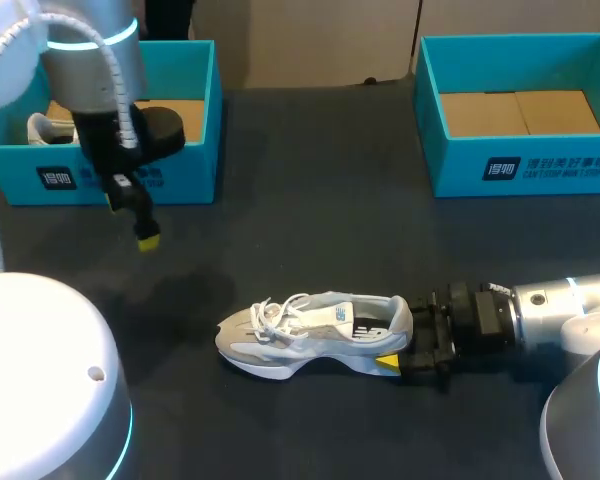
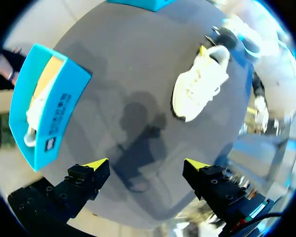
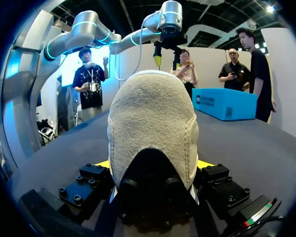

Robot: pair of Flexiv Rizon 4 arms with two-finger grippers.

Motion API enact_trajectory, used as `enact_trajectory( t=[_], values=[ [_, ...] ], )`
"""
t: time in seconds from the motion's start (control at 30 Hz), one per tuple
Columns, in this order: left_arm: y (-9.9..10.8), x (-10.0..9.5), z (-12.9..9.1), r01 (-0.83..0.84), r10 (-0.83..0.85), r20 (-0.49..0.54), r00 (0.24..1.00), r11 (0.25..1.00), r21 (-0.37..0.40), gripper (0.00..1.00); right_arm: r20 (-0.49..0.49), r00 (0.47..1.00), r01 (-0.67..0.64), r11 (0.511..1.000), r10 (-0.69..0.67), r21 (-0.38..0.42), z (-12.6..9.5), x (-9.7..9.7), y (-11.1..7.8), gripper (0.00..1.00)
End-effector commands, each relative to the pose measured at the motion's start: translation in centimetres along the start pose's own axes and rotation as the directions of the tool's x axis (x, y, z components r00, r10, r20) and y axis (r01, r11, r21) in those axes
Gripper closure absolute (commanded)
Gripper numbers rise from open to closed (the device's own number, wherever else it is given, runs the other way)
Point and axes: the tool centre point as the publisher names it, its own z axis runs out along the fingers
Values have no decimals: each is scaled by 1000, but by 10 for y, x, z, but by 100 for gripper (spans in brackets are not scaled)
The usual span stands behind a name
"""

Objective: Take the shoe out of the shoebox, open the shoe tongue, remove and reinsert the insole, then place the shoe into the shoebox

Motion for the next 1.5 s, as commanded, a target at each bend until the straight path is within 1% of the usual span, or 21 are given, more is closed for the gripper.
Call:
enact_trajectory(
  t=[0.03, 0.1, 0.27, 0.3, 0.8, 0.83, 0.9, 0.93, 1.0, 1.07, 1.1, 1.23, 1.33, 1.37, 1.5],
  values=[
    [-18, 24, 7, 329, -329, 25, 944, 944, 3, 0, 1, 1000, 0, 1000, 0, 3, 0, 1, 1, 100],
    [-24, 36, 10, 347, -347, 48, 936, 938, 19, 0, 1, 1000, 0, 1000, 0, 3, 0, 1, 1, 100],
    [-38, 64, 15, 395, -397, 40, 917, 918, 40, 0, 1, 1000, 0, 1000, 0, 3, 0, 1, 1, 100],
    [-40, 68, 13, 398, -400, 34, 916, 915, 62, 0, 1, 1000, 0, 1000, 0, 3, 0, 1, 1, 100],
    [-40, 68, 13, 398, -400, 34, 916, 915, 62, 0, 1, 1000, 0, 1000, 0, 3, 0, 1, 1, 100],
    [-42, 71, 15, 391, -392, 22, 920, 919, 54, 0, 1, 1000, 0, 1000, 0, 3, 0, 1, 1, 100],
    [-49, 79, 19, 447, -449, 50, 892, 894, 32, 0, 1, 1000, 0, 1000, 0, 3, 0, 1, 1, 100],
    [-51, 84, 20, 431, -432, 44, 901, 902, 36, 0, 1, 1000, 0, 1000, 0, 3, 0, 1, 1, 100],
    [-58, 94, 23, 471, -473, 61, 879, 881, 41, 0, 1, 1000, 0, 1000, 0, 3, 0, 1, 1, 100],
    [-64, 104, 25, 487, -487, 48, 872, 873, 20, 0, 1, 1000, 0, 1000, 0, 3, 0, 1, 1, 100],
    [-69, 109, 27, 500, -500, 62, 864, 866, 21, 0, 1, 1000, 0, 1000, 0, 3, 0, 1, 1, 100],
    [-84, 127, 33, 522, -521, 67, 851, 853, 11, 0, 1, 1000, 0, 1000, 0, 3, 0, 1, 1, 100],
    [-99, 135, 38, 548, -546, 67, 835, 836, -16, 0, 1, 1000, 0, 1000, 0, 3, 0, 1, 1, 100],
    [-104, 137, 40, 555, -552, 62, 831, 831, -35, 0, 1, 1000, 0, 1000, 0, 3, 0, 1, 1, 100],
    [-123, 147, 48, 579, -575, 64, 815, 813, -63, 0, 1, 1000, 0, 1000, 0, 3, 0, 1, 1, 100]
  ],
)
